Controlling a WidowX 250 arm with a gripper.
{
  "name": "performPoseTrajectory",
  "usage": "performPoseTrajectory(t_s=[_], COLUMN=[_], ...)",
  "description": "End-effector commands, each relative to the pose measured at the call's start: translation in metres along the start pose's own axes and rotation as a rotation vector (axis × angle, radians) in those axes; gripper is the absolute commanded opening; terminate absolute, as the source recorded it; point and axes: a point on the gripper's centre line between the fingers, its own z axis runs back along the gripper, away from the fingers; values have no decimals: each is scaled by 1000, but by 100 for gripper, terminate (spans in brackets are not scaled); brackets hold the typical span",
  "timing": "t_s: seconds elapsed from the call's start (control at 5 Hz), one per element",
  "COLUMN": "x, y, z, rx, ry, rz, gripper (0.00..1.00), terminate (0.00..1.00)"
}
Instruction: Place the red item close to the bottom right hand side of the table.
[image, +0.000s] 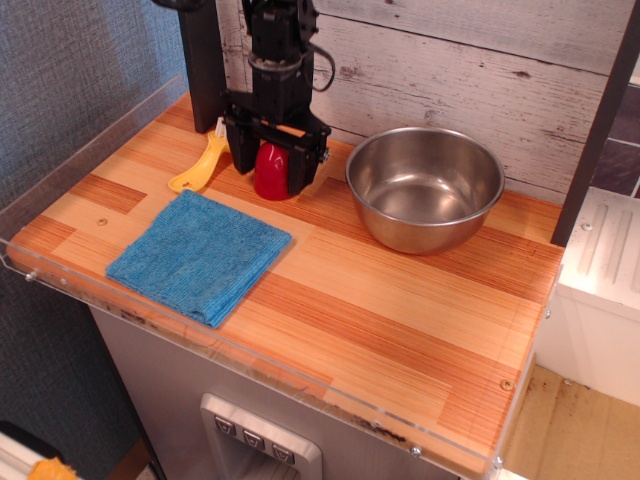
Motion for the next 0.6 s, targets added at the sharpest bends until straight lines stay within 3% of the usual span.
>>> performPoseTrajectory(t_s=[0.0, 0.2, 0.4], x=[5, 1, -13], y=[5, 3, -19], z=[20, 47, 90], rx=[18, -4, 9], ry=[-46, -93, -172], rz=[2, -2, -15], gripper=[0, 0, 0], terminate=[0, 0, 0])
